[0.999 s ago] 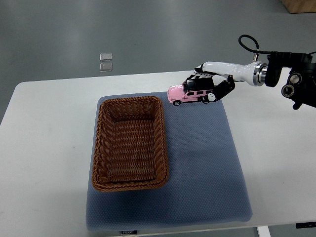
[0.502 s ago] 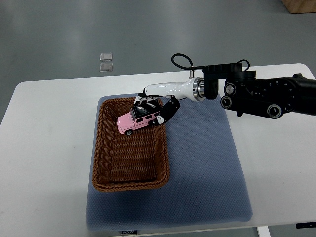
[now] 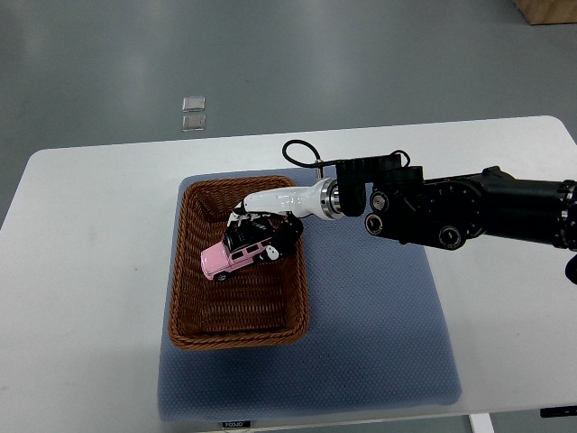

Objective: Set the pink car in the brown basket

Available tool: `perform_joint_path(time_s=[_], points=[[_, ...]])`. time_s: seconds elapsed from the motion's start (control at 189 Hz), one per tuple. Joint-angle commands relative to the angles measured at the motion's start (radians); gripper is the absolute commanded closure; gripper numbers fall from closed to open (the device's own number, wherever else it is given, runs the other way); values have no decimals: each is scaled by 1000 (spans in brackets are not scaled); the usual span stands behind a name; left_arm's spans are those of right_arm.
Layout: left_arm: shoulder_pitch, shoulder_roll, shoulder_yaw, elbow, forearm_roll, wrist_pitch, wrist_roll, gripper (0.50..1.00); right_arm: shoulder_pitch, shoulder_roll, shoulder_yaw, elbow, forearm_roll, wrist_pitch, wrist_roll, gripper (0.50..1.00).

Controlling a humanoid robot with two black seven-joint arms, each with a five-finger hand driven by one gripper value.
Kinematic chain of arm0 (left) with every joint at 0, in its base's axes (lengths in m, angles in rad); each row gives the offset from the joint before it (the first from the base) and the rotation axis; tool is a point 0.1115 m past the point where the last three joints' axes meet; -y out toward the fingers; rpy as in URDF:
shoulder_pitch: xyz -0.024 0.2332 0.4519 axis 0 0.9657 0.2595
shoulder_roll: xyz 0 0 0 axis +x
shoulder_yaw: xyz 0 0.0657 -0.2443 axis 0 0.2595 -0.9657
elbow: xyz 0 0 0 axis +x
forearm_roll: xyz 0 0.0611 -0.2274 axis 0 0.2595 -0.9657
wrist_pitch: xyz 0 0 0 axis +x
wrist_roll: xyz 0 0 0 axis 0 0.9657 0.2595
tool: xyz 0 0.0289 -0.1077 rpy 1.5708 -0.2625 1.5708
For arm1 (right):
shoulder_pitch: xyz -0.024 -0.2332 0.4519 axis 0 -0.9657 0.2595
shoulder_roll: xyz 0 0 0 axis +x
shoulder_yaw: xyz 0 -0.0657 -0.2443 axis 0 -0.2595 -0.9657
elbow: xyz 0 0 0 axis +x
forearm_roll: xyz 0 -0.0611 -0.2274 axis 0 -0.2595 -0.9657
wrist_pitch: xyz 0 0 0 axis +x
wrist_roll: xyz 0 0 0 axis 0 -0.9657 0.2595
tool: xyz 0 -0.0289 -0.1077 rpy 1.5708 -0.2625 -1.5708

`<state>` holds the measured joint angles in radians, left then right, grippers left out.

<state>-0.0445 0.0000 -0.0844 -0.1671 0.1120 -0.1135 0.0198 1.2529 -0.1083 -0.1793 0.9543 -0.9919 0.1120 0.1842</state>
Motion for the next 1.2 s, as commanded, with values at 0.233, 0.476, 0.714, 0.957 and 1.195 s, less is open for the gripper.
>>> perform_joint_path(time_s=[0.233, 0.476, 0.714, 0.957, 1.195], points=[[0, 0, -2, 9, 0, 0, 0, 500, -38, 12, 12, -19, 12, -15, 3, 705], [0, 0, 0, 9, 0, 0, 0, 500, -32, -31, 158, -23, 21, -8, 3, 638], [0, 0, 0, 9, 0, 0, 0, 500, -138, -189, 418, -19, 211, -6, 6, 611], [0, 0, 0, 8, 0, 2, -1, 500, -434, -214, 920, -14, 444, 97, 6, 587], [0, 0, 0, 8, 0, 2, 0, 500, -642, -137, 1170, -35, 685, 133, 15, 587]])
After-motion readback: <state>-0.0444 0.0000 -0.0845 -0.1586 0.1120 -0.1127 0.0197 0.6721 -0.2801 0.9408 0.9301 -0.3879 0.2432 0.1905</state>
